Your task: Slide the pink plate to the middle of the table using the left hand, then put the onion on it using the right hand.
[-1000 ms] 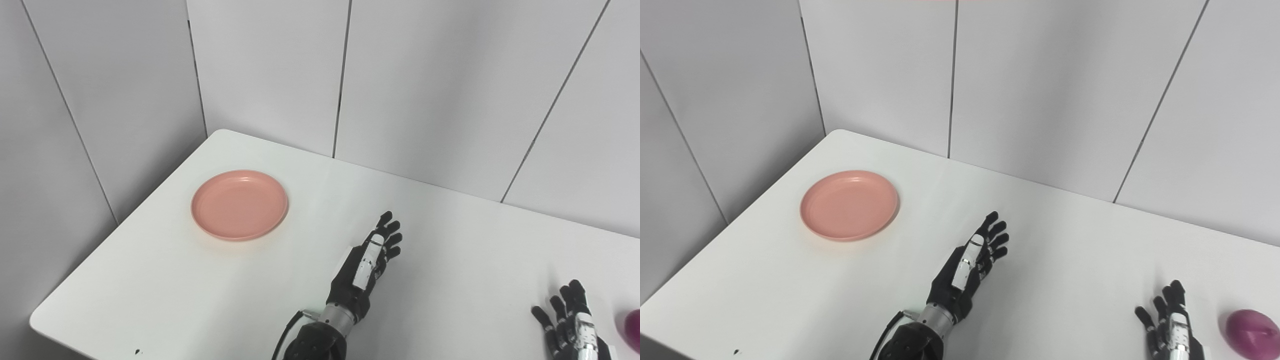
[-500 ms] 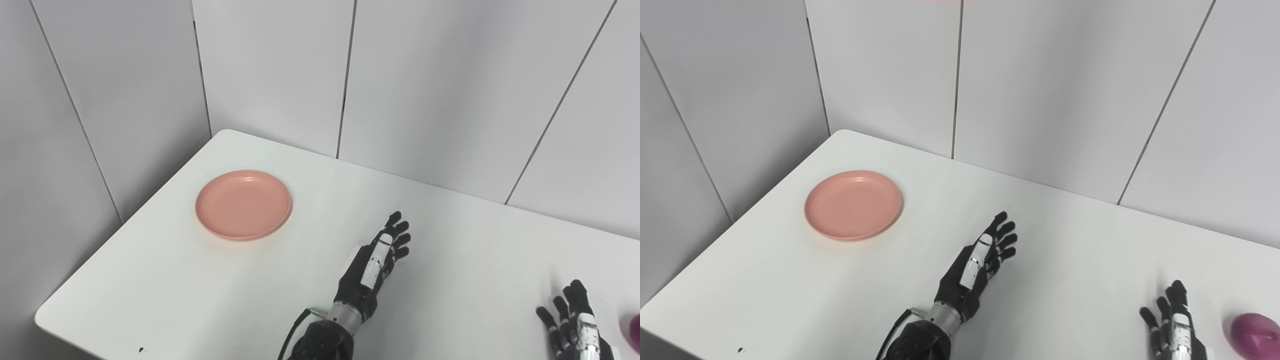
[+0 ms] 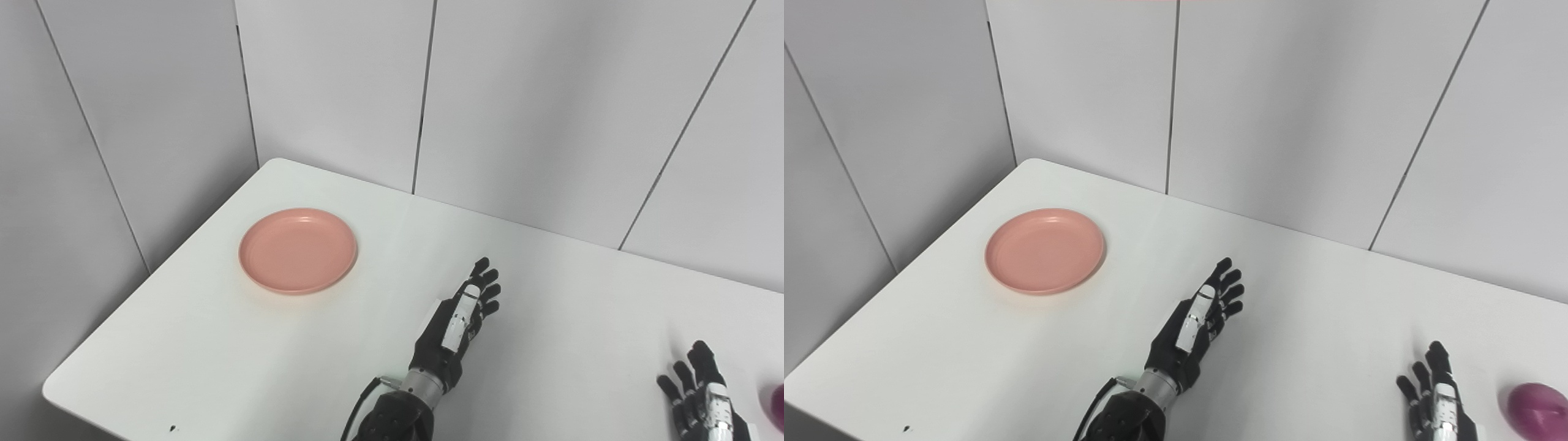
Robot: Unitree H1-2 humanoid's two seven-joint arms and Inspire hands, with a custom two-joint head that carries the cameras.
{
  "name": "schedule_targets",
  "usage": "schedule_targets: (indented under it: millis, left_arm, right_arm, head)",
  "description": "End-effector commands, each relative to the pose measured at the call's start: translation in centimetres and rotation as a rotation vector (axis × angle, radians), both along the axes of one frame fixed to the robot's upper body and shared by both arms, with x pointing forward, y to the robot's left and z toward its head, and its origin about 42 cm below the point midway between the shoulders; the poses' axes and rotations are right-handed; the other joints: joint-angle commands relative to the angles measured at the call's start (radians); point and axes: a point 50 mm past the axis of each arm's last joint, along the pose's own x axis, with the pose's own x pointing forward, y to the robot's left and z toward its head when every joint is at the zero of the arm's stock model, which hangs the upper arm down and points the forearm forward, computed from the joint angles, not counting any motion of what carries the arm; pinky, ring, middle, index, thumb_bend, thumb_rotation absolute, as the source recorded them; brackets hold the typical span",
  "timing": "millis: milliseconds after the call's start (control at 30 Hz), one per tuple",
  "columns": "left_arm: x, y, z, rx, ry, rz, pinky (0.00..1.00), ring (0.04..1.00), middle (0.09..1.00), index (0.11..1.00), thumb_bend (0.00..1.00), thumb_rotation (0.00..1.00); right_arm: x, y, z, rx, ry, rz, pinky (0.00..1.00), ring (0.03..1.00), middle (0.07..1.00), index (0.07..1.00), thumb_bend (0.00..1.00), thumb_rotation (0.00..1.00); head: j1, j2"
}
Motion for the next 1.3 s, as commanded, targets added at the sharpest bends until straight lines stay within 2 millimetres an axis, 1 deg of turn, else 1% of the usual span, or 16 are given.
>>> schedule_targets:
  millis: [0, 233, 267, 300, 533, 767, 833, 967, 1100, 1133, 1267]
  left_arm:
    - [-0.3, -1.2, -0.4, -0.033, 0.044, -0.006, 0.93, 0.955, 0.972, 0.964, 0.45, 1.0]
    - [0.2, -0.3, 1.0, -0.008, 0.004, -0.006, 0.94, 0.949, 0.964, 0.96, 0.46, 1.0]
    - [0.4, -0.1, 1.3, -0.011, 0.0, -0.003, 0.94, 0.95, 0.964, 0.961, 0.46, 1.0]
    - [0.6, 0.1, 1.7, -0.012, -0.005, 0.001, 0.94, 0.949, 0.965, 0.96, 0.45, 1.0]
    - [1.4, 1.9, 4.4, 0.0, -0.043, 0.036, 0.95, 0.946, 0.965, 0.954, 0.45, 1.0]
    - [2.3, 3.5, 7.0, -0.002, -0.089, 0.057, 0.96, 0.954, 0.969, 0.956, 0.44, 1.0]
    - [2.5, 3.8, 7.6, -0.001, -0.102, 0.064, 0.97, 0.955, 0.969, 0.954, 0.43, 1.0]
    - [2.8, 4.4, 8.6, 0.004, -0.117, 0.076, 0.96, 0.953, 0.963, 0.947, 0.43, 1.0]
    - [2.9, 5.1, 9.6, 0.015, -0.143, 0.085, 0.96, 0.953, 0.96, 0.949, 0.43, 1.0]
    - [2.9, 5.3, 9.8, 0.019, -0.151, 0.086, 0.96, 0.952, 0.96, 0.95, 0.43, 1.0]
    - [3.1, 6.0, 10.6, 0.017, -0.174, 0.093, 0.95, 0.948, 0.958, 0.951, 0.44, 1.0]
  right_arm:
    - [-0.1, 0.0, -0.7, 0.002, 0.017, 0.001, 1.0, 0.983, 0.989, 0.966, 0.42, 0.98]
    - [0.1, -0.1, -0.9, 0.006, 0.011, -0.004, 1.0, 1.0, 1.0, 0.981, 0.43, 0.98]
    - [0.1, -0.1, -1.0, 0.005, 0.01, -0.004, 1.0, 1.0, 1.0, 0.981, 0.43, 0.98]
    - [0.2, -0.1, -1.0, 0.003, 0.008, -0.004, 1.0, 1.0, 1.0, 0.984, 0.41, 0.98]
    - [0.3, -0.2, -1.1, 0.002, 0.009, -0.002, 1.0, 1.0, 1.0, 0.992, 0.41, 0.98]
    - [0.3, -0.2, -1.2, -0.006, 0.007, 0.003, 1.0, 1.0, 1.0, 0.999, 0.45, 0.98]
    - [0.4, -0.2, -1.2, -0.001, 0.011, -0.001, 1.0, 1.0, 1.0, 1.0, 0.44, 0.98]
    - [0.4, -0.1, -1.1, 0.005, 0.015, -0.006, 1.0, 1.0, 1.0, 0.999, 0.41, 0.98]
    - [0.4, -0.1, -1.1, 0.009, 0.016, -0.008, 1.0, 1.0, 1.0, 1.0, 0.41, 0.99]
    - [0.5, -0.1, -1.0, 0.009, 0.016, -0.009, 1.0, 1.0, 1.0, 1.0, 0.41, 0.99]
    - [0.6, -0.1, -1.0, 0.007, 0.014, -0.007, 1.0, 1.0, 1.0, 1.0, 0.4, 1.0]
  head:
    - [0.002, 0.0]
    - [0.006, -0.005]
    - [0.014, -0.011]
    - [0.017, -0.012]
    - [0.023, -0.019]
    - [0.029, -0.021]
    - [0.032, -0.022]
    - [0.04, -0.023]
    - [0.04, -0.023]
    - [0.053, -0.028]
    - [0.057, -0.033]
